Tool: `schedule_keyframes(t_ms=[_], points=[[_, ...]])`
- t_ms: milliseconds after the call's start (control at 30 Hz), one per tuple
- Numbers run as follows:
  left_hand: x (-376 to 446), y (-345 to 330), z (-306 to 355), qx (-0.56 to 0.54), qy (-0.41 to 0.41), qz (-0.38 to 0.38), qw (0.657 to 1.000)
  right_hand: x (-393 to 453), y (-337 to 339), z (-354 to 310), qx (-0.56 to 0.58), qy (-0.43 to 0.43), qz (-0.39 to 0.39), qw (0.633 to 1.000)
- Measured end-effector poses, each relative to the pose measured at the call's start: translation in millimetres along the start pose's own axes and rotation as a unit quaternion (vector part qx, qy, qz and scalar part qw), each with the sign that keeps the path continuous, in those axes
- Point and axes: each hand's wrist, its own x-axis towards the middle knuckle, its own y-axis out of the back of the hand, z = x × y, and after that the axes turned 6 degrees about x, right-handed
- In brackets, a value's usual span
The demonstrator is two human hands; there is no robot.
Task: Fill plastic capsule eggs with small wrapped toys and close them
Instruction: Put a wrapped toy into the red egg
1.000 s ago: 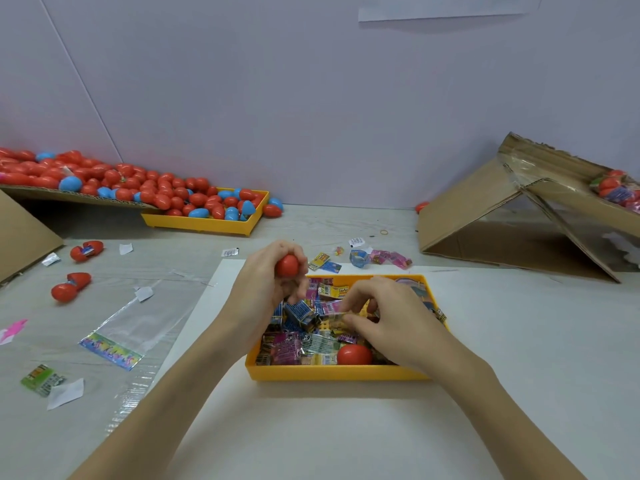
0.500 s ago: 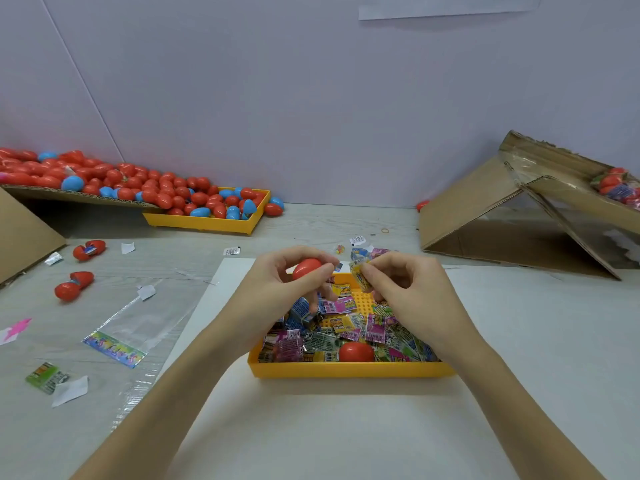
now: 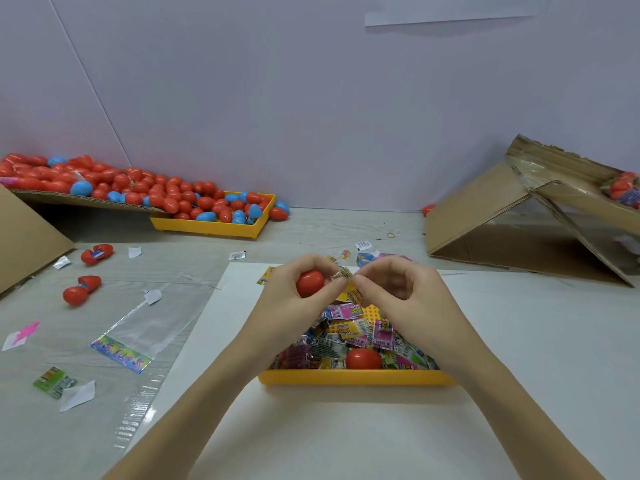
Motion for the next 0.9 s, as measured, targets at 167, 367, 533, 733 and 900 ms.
schedule_keyframes(t_ms=[167, 367, 533, 733, 900], points=[[-2.1, -0.4, 0.1, -0.039, 0.032, -0.087, 0.995, -1.2, -0.5, 2.4, 0.000, -0.008, 0.003, 1.000], [-0.3, 4.7, 1.9, -0.117, 0.027, -0.151, 0.981, 1.3, 11.4, 1.7, 0.040, -0.024, 0.082, 0.996], [2.9, 5.8, 4.6, -0.094, 0.035, -0.092, 0.991, 1.5, 11.5, -1.2, 0.107, -0.057, 0.069, 0.990], [2.4, 6.4, 4.7, -0.130, -0.001, -0.103, 0.986, 0.1, 8.6, -2.2, 0.115, -0.035, 0.054, 0.991], [1.1, 1.9, 3.1, -0.154, 0.060, -0.094, 0.982, 0.0, 9.8, 0.7, 0.092, -0.025, 0.060, 0.994]])
